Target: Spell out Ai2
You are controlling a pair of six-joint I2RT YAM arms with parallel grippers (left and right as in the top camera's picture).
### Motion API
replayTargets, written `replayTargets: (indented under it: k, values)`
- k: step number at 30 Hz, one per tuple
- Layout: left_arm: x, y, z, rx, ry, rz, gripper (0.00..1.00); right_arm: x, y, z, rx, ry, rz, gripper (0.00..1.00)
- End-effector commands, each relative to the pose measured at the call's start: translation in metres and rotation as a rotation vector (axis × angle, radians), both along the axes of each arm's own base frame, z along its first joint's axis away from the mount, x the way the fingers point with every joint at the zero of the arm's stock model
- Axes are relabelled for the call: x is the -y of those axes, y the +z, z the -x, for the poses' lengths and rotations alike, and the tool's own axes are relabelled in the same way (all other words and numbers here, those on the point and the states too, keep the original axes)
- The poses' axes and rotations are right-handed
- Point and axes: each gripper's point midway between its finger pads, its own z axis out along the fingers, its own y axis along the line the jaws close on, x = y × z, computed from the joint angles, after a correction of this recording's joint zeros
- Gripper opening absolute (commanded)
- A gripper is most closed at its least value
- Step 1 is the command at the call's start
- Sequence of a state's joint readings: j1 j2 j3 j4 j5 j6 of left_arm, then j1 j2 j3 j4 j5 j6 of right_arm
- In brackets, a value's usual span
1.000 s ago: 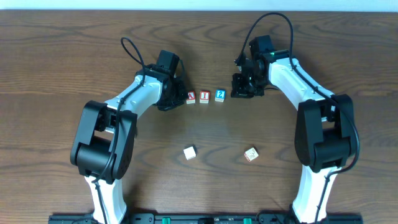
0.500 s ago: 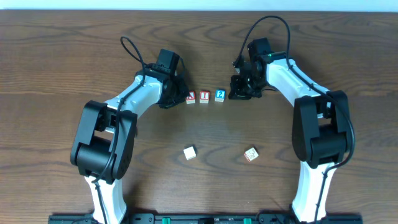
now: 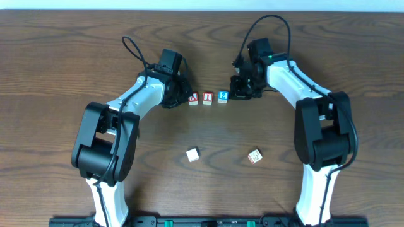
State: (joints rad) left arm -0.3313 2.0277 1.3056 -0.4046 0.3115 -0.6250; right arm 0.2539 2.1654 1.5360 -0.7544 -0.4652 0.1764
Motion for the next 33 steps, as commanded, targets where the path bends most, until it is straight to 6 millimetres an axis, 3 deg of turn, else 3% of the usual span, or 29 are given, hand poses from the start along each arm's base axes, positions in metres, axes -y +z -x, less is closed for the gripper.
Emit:
replayTargets:
  k: [1,33]
  values:
    - [0.0,-0.003,0.001,-0.004,-0.002,-0.006,0.06,-0.015,-0.003,0.004,-0.008,0.023,-0.017,0.02]
    - [0.01,0.0,0.001,-0.002,-0.027,0.045,0.06,-0.027,-0.002,0.006,-0.008,0.012,-0.018,0.01]
